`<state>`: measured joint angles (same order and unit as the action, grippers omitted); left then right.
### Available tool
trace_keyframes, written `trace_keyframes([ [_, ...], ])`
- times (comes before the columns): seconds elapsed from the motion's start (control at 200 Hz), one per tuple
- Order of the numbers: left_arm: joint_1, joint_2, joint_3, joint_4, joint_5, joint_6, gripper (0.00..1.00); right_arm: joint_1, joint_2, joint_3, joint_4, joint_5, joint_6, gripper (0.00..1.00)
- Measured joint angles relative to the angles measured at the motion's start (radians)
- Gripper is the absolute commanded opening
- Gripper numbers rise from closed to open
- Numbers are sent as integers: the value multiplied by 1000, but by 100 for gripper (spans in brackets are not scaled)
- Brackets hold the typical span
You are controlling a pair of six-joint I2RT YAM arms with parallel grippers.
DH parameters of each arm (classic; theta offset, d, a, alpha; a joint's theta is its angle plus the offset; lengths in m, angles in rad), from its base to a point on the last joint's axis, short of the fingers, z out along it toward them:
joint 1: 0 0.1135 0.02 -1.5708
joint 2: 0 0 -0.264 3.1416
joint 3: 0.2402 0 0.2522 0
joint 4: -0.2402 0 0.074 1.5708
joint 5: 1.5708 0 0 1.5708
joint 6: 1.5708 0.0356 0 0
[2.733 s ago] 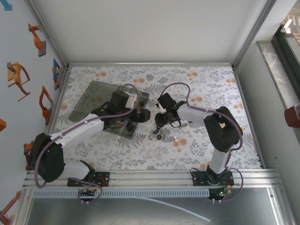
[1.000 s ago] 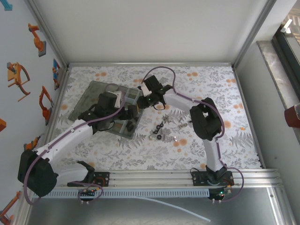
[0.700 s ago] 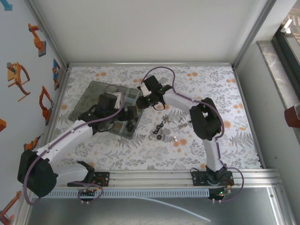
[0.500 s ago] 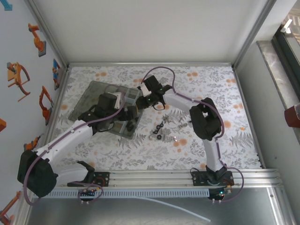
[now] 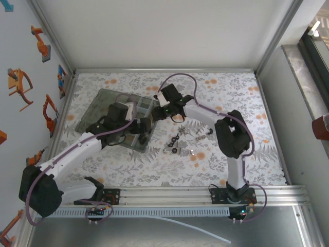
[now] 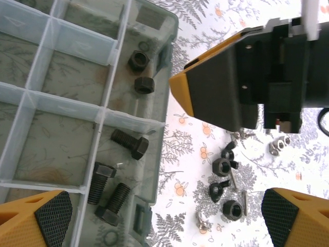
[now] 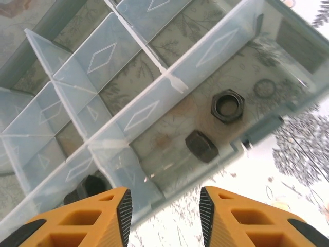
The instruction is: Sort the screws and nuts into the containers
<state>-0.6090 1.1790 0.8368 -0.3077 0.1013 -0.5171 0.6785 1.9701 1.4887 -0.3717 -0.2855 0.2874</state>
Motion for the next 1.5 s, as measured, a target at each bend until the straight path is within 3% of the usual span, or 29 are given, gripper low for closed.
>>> trace_keyframes([
  [0.25, -58, 24, 1, 24, 58, 44, 97, 0, -203, -233, 21, 90, 12, 37],
  [0.526, -98, 105, 13, 53, 79, 63, 97, 1, -222, -399, 1, 143, 67, 35],
  [1.502, -117, 116, 14, 91, 79, 62, 97, 72, -213, -422, -42, 220, 101, 34],
])
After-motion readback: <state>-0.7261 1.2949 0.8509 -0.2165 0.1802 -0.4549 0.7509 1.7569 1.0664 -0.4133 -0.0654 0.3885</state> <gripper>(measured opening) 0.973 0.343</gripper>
